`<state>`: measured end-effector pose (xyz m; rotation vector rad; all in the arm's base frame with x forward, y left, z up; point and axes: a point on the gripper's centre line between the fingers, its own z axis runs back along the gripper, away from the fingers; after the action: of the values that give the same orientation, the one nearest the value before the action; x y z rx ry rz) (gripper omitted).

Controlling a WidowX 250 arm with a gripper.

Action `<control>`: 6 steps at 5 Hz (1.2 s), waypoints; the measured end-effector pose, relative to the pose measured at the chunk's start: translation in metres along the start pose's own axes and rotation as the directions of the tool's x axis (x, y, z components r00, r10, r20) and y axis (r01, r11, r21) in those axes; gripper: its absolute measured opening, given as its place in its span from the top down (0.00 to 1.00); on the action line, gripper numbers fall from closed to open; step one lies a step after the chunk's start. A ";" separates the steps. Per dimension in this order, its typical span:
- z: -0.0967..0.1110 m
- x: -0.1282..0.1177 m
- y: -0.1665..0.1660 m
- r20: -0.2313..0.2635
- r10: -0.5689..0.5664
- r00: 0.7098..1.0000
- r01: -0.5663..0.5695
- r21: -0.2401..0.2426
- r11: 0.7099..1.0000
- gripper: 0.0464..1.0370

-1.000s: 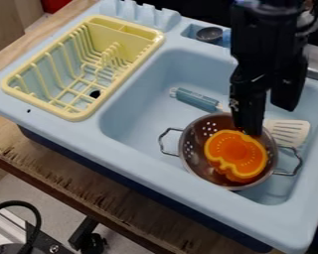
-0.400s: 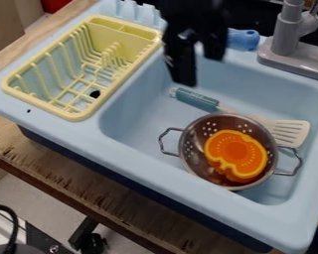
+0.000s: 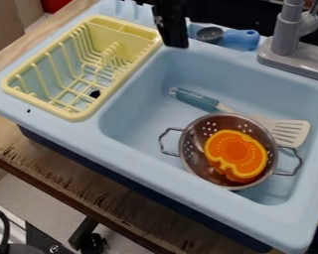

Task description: Put the blue spoon in the sink

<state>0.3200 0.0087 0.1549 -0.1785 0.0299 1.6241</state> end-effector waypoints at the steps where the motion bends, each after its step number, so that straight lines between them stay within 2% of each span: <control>1: -0.010 -0.001 -0.022 0.007 0.042 0.999 -0.042 0.026 0.999 0.04; 2: -0.014 -0.015 -0.042 0.014 0.037 0.999 -0.037 0.003 0.999 0.04; 3: -0.023 -0.028 -0.052 -0.011 0.019 1.000 -0.019 0.008 1.000 0.04; 4: -0.037 -0.041 -0.048 -0.018 0.013 1.000 -0.012 0.013 1.000 0.04; 5: -0.053 -0.047 -0.038 -0.001 -0.018 1.000 0.018 0.034 0.999 0.04; 6: -0.054 -0.049 -0.039 0.015 -0.010 1.000 0.010 0.019 1.000 0.08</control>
<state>0.3668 -0.0443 0.1113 -0.1519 0.0327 1.6144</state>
